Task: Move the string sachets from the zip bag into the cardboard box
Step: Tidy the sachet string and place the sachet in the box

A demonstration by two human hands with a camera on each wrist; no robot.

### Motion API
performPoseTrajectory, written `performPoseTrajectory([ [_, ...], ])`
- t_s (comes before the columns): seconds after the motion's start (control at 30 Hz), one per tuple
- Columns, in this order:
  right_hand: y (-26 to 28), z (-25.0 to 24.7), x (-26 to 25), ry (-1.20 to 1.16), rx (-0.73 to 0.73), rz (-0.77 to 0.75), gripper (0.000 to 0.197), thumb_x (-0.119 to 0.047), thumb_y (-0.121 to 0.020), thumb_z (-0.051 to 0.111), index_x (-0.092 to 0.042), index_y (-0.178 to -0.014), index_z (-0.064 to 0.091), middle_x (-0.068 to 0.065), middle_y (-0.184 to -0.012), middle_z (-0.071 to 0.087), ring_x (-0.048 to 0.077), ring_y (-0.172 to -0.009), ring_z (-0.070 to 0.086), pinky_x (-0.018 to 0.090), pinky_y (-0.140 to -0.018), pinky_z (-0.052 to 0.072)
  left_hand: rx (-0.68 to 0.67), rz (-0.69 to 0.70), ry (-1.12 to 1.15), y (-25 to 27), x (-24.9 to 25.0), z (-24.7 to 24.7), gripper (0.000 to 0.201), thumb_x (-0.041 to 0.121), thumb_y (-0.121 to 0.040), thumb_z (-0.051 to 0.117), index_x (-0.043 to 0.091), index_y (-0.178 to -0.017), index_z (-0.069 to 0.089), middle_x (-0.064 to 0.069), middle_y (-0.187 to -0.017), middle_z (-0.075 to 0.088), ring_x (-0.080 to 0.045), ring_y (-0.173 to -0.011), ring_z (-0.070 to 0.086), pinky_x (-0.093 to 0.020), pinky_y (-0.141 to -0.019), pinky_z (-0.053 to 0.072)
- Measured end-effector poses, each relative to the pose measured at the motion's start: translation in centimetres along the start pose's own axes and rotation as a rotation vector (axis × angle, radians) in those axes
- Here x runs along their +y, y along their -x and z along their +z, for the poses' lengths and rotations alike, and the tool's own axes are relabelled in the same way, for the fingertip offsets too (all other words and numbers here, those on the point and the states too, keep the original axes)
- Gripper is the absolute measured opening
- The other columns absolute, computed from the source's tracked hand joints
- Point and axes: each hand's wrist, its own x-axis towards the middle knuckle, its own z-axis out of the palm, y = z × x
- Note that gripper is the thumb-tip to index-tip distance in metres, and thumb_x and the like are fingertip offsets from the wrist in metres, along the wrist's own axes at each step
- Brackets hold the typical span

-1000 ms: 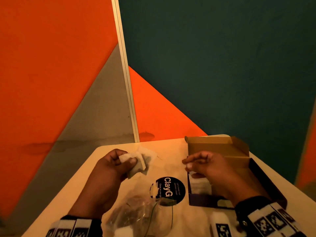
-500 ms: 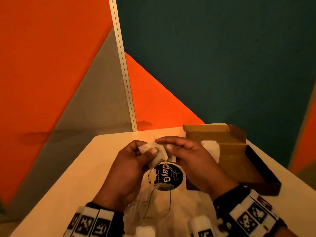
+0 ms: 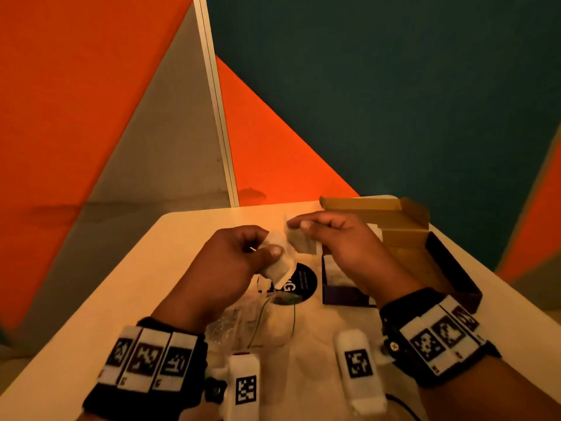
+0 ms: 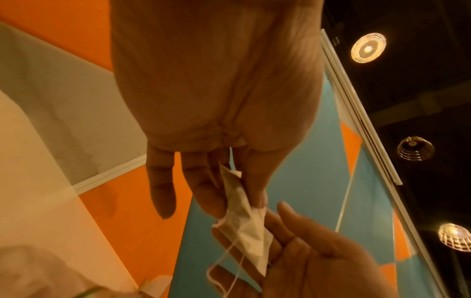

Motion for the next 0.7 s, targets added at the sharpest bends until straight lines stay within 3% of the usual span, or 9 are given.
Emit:
performPoseTrajectory([
  [0.07, 0.3, -0.2, -0.1, -0.023, -0.133, 0.010, 0.023, -0.016, -0.099, 0.058, -0.013, -0.113, 0.076, -0.001, -0.110, 0.077, 0.008, -0.105, 0.069, 0.020, -0.088, 0.053, -0.046, 0.019, -0.119, 0.2, 0.2, 0.1, 0.008, 0.009, -0.090, 0.068, 0.013, -0.089, 0.075, -0.009, -0.084, 0.076, -0.033, -0.081, 0.070, -0.043, -0.080, 0.056],
  [0.17, 0.5, -0.2, 0.2, 0.012, -0.304, 0.041, 0.020, -0.013, -0.097, 0.061, -0.018, -0.109, 0.076, 0.006, -0.106, 0.078, 0.020, -0.102, 0.072, 0.033, -0.092, 0.055, -0.056, 0.019, -0.184, 0.1, 0.2, 0.1, 0.009, 0.009, -0.087, 0.072, 0.019, -0.088, 0.072, -0.005, -0.084, 0.075, -0.027, -0.079, 0.072, -0.047, -0.079, 0.059],
  [0.23, 0.5, -0.2, 0.4, 0.118, -0.306, 0.059, 0.016, -0.016, -0.095, 0.065, -0.023, -0.102, 0.078, -0.003, -0.098, 0.079, 0.015, -0.097, 0.073, 0.036, -0.092, 0.056, -0.050, 0.018, -0.231, 0.0, 0.0, 0.0, 0.013, 0.012, -0.086, 0.074, 0.024, -0.088, 0.071, -0.004, -0.085, 0.074, -0.025, -0.079, 0.071, -0.049, -0.079, 0.059],
  [0.33, 0.5, -0.3, 0.5, 0.272, -0.286, 0.059, 0.008, -0.026, -0.090, 0.073, -0.024, -0.094, 0.080, -0.016, -0.086, 0.077, 0.002, -0.086, 0.070, 0.028, -0.087, 0.055, -0.044, 0.015, -0.301, -0.2, -0.2, -0.5, 0.014, 0.017, -0.087, 0.074, 0.030, -0.091, 0.070, 0.001, -0.086, 0.074, -0.022, -0.080, 0.071, -0.051, -0.081, 0.057],
  [0.43, 0.5, -0.8, 0.4, 0.323, -0.310, 0.065, 0.008, -0.030, -0.088, 0.075, -0.025, -0.092, 0.080, -0.018, -0.083, 0.076, -0.005, -0.077, 0.067, 0.018, -0.075, 0.051, -0.042, 0.011, -0.373, -0.2, -0.1, -1.0, 0.012, 0.018, -0.090, 0.070, 0.030, -0.089, 0.073, 0.007, -0.084, 0.074, -0.016, -0.077, 0.070, -0.046, -0.083, 0.057],
  [0.6, 0.1, -1.7, 0.8, 0.389, -0.309, 0.073, 0.007, -0.029, -0.088, 0.075, -0.025, -0.090, 0.081, -0.018, -0.080, 0.075, -0.010, -0.069, 0.064, 0.004, -0.056, 0.042, 0.045, 0.023, -0.424, -0.2, 0.0, -2.9, 0.014, 0.020, -0.092, 0.068, 0.029, -0.083, 0.074, 0.011, -0.079, 0.075, -0.007, -0.070, 0.069, -0.034, -0.075, 0.054],
  [0.63, 0.0, -1.9, 0.9, 0.387, -0.291, 0.079, 0.008, -0.029, -0.089, 0.074, -0.025, -0.090, 0.081, -0.020, -0.078, 0.074, -0.010, -0.070, 0.064, 0.005, -0.056, 0.043, 0.066, 0.017, -0.401, -0.2, 0.0, -3.4, 0.013, 0.020, -0.091, 0.068, 0.028, -0.083, 0.074, 0.010, -0.078, 0.075, -0.006, -0.069, 0.069, -0.034, -0.075, 0.053],
  [0.7, -0.1, -2.3, 1.1, 0.397, -0.258, 0.083, 0.008, -0.032, -0.089, 0.074, -0.027, -0.089, 0.081, -0.021, -0.081, 0.075, -0.008, -0.076, 0.066, 0.013, -0.067, 0.049, 0.085, -0.001, -0.367, -0.1, 0.0, -4.4, 0.011, 0.019, -0.090, 0.070, 0.025, -0.081, 0.074, 0.008, -0.077, 0.076, -0.006, -0.068, 0.069, -0.036, -0.076, 0.053],
])
